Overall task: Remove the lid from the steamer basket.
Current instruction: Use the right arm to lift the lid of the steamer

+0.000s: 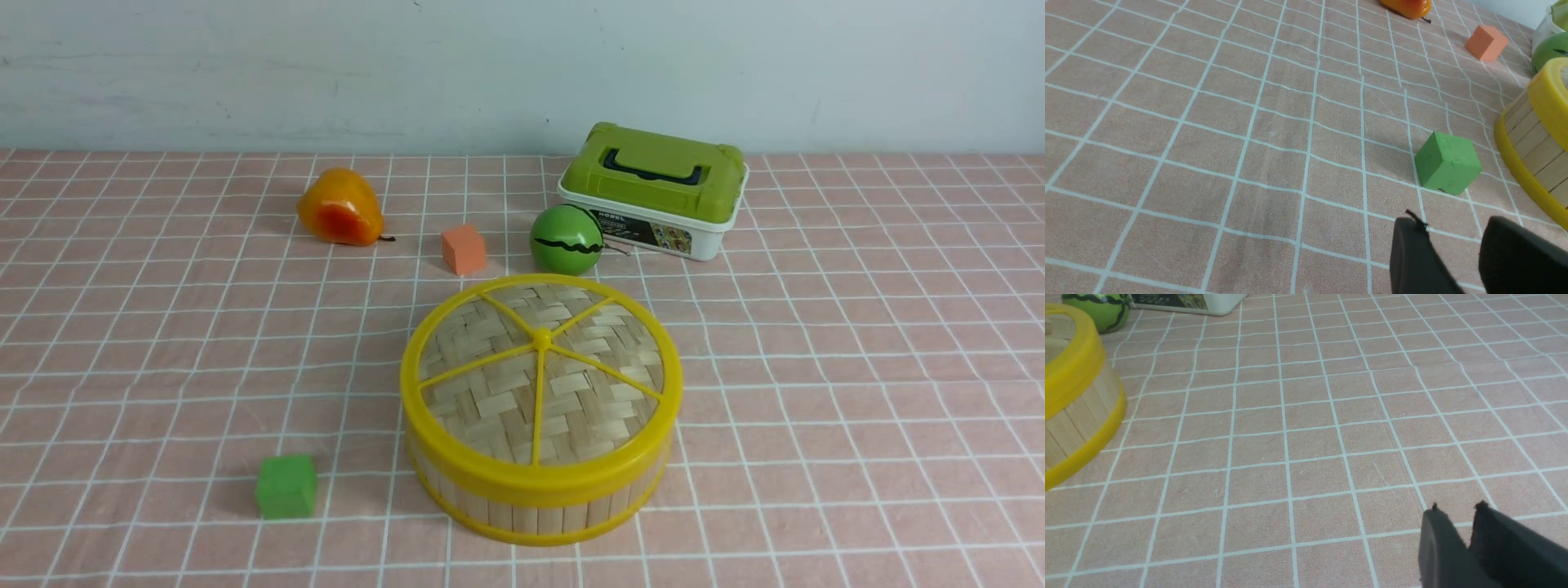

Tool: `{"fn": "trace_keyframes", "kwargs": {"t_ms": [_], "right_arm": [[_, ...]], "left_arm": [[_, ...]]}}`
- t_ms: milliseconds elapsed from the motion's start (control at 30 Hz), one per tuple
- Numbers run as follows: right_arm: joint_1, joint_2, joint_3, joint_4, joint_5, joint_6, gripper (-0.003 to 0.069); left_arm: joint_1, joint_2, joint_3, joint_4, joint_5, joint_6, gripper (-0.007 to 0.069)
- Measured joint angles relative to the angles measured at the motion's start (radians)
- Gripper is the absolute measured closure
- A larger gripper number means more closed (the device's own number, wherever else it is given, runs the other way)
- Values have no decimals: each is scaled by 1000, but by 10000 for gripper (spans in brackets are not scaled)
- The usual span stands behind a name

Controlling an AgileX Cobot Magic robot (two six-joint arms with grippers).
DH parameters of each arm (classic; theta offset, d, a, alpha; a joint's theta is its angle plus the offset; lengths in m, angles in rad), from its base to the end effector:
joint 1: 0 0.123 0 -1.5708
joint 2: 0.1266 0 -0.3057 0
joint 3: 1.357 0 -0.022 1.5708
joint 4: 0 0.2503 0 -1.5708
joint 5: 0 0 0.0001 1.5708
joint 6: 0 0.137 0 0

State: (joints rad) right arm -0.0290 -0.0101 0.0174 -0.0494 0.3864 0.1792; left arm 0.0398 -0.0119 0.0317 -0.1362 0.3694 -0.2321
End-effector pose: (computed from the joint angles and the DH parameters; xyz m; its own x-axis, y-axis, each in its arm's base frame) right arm 0.0746 -0.0047 0.1591 -0.2923 0.1415 -0.9458 0.0864 0.9889 0.1213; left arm 0.0755 -0.0037 0.1564 -0.2779 -0.3625 -0.8896 -0.0968 0.9319 -0.3495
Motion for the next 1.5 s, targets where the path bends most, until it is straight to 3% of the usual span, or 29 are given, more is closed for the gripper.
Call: {"fn": "trace_keyframes", "kwargs": {"t_ms": [800,900,1133,1233,1500], "right_arm": [[0,0,0,5,0,1,537],[0,0,0,112,-2,71,532],[0,0,8,631,2,452,526],[0,0,9,679,4,501,524],[-1,0,9,600,-5,487,519]], "left_arm": [[0,0,0,0,7,0,386],[0,0,0,0,7,0,386],[0,0,0,0,7,0,386],[0,0,0,0,7,0,386],[0,0,0,0,7,0,386]]}}
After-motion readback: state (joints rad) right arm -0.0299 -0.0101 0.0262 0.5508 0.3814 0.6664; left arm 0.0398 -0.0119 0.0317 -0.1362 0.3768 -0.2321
